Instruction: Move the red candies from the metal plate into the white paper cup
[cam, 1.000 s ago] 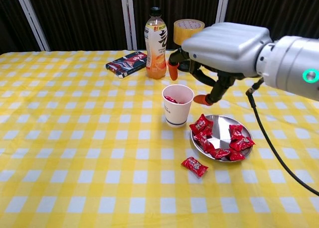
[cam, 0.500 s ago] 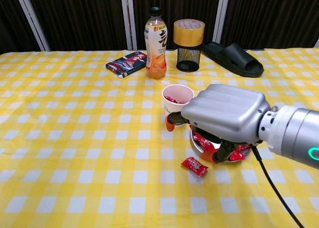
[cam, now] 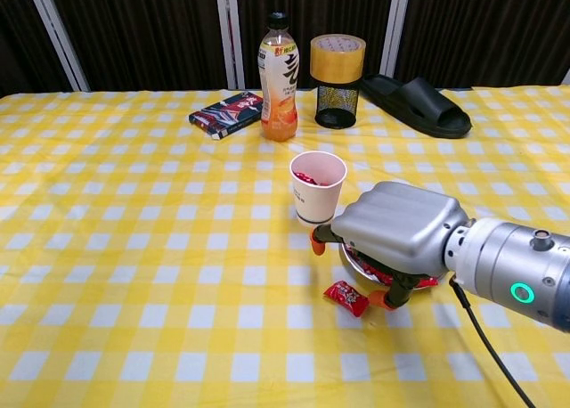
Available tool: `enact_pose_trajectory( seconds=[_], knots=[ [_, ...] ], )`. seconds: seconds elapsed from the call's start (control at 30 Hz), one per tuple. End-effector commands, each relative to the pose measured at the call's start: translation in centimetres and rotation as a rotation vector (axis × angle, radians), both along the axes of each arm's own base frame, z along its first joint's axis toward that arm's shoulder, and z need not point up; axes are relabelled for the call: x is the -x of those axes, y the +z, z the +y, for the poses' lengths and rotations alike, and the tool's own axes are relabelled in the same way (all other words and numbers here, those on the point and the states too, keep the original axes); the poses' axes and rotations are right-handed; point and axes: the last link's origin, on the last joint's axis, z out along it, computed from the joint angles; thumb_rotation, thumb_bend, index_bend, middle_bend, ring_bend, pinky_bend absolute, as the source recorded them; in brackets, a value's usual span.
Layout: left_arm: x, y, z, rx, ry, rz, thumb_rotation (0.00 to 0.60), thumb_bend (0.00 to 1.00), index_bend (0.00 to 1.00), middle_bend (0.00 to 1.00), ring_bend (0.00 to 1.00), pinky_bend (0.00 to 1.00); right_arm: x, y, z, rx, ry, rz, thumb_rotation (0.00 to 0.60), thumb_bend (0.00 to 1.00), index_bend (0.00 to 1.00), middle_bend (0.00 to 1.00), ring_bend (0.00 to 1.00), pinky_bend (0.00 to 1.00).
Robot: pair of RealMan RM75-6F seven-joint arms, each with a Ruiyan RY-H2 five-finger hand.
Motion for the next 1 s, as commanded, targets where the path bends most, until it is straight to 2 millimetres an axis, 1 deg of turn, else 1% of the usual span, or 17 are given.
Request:
enact_pose_trajectory(
  seconds=[0.03,0.2,0.3,0.47,0.87,0.93,1.0],
  knots=[
    [0.0,0.0,0.0,-0.002,0.0,0.0,0.6,0.05,0.0,0.0,0.0,0.0,-0.2,-0.1,0.2,-0.008,0.007,-0.004,0.6,0.33,0.26,0.78,0.88,0.99],
    [0.0,0.0,0.0,-0.002,0.001,-0.001,0.6,0.05,0.0,0.0,0.0,0.0,-0.1,-0.4,0.4,-0.021,0.008,-0.002,0.6,0.33,0.27,0.78,0.88,0.99],
    [0.0,0.1,0.0,-0.005,0.0,-0.001,0.6,0.05,0.0,0.0,0.0,0.0,0.4,-0.8,0.4,-0.024,-0.006,0.002,0.6,0.33,0.3,0.78,0.88,0.99],
    [0.0,0.1,-0.2,-0.007,-0.001,-0.002,0.6,0.05,0.0,0.0,0.0,0.0,0.9,-1.1,0.1,-0.025,-0.027,0.004,0.6,0.33,0.33,0.78,0.88,0.99],
    [0.0,0.1,-0.1,-0.006,0.001,-0.003,0.6,0.05,0.0,0.0,0.0,0.0,0.9,-1.4,0.7,-0.055,-0.037,-0.013,0.6,0.33,0.44,0.78,0.88,0.99],
    [0.0,0.1,-0.1,-0.006,0.001,-0.004,0.6,0.05,0.0,0.0,0.0,0.0,1.0,-1.4,0.7,-0.055,-0.041,-0.011,0.6,0.34,0.45,0.78,0.88,0.99],
    [0.0,0.1,-0.1,-0.005,0.0,-0.004,0.6,0.05,0.0,0.0,0.0,0.0,1.1,-1.4,0.6,-0.055,-0.046,-0.01,0.6,0.38,0.48,0.78,0.88,0.99]
  ],
)
